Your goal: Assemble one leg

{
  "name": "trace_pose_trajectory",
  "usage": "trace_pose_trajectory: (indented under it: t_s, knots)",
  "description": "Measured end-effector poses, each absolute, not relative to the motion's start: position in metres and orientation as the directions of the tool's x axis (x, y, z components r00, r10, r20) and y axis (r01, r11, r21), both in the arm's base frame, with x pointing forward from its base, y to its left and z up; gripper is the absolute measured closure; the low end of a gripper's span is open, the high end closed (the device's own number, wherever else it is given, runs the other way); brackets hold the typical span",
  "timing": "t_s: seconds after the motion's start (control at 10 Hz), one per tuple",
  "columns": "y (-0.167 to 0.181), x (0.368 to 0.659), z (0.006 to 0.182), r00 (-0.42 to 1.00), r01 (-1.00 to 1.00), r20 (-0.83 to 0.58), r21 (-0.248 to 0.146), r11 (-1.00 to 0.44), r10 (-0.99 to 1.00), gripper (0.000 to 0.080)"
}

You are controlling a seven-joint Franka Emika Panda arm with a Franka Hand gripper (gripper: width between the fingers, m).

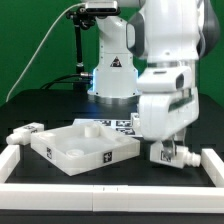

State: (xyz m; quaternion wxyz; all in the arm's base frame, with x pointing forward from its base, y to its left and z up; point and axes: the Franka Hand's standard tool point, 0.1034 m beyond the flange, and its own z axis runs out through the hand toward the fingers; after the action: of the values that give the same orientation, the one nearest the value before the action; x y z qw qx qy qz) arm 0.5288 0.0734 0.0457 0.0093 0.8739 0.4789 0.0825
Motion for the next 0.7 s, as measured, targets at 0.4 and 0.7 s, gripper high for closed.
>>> trace_pose_trajectory:
  t_s: [0.4, 0.7]
  knots:
    - [0.045, 0.487, 0.073, 0.575, 0.803, 0.118, 0.106, -0.586, 0.810, 0.0518]
    - [0.070, 0.478, 0.073, 0.653, 0.741, 0.139, 0.086, -0.666, 0.744, 0.0517]
